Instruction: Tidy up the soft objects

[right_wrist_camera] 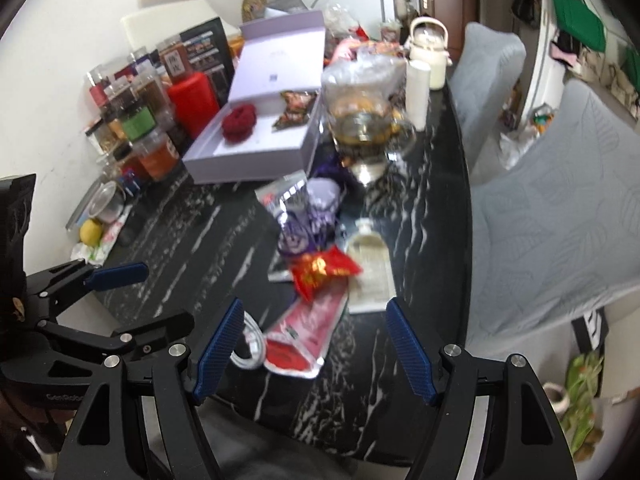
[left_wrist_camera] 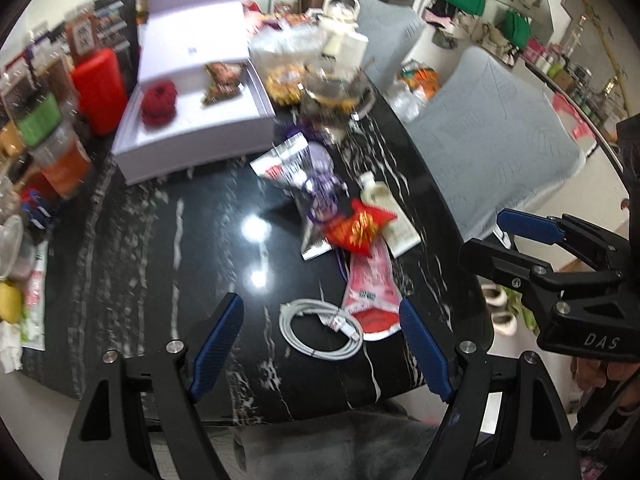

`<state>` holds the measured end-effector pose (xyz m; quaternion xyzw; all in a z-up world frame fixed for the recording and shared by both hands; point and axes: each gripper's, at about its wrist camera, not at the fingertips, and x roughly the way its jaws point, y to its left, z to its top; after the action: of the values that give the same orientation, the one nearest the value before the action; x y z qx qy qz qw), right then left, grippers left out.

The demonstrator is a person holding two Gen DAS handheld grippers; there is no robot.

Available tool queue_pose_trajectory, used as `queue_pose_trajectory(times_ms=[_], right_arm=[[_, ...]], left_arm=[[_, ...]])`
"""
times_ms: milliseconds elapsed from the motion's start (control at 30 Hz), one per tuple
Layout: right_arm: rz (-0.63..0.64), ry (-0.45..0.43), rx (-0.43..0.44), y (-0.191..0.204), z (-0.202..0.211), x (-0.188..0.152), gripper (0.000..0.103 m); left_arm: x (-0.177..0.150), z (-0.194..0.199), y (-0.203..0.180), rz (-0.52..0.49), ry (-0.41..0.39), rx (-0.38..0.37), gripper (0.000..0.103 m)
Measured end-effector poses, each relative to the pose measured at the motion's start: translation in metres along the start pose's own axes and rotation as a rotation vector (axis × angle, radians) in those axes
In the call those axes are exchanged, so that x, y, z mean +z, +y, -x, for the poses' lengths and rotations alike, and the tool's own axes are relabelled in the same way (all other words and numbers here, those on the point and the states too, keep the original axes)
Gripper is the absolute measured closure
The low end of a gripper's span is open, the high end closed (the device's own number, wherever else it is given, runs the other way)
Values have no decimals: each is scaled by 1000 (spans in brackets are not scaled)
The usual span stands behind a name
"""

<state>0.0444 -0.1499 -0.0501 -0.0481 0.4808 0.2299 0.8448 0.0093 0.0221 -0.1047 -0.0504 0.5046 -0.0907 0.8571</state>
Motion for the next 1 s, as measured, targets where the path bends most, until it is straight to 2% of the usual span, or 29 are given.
queue_pose_trajectory(times_ms=[333,433,600,1000], right_arm=[[-51,86,-18,-16,-32,-27,29],[-66,106,-27,-21,-42,-33,29],[-76,142,-42,-25,-55,-39,29],[-70,176,-44,-19,-68,-41,29]], left_arm=[[-16,-51,-6,-94,86,-62,23],[-24,-65,-11,-157,117,-81,23],[-32,-78,-16,-251,128,-52,23],[-31,-92,-6,-306,134,-61,23]])
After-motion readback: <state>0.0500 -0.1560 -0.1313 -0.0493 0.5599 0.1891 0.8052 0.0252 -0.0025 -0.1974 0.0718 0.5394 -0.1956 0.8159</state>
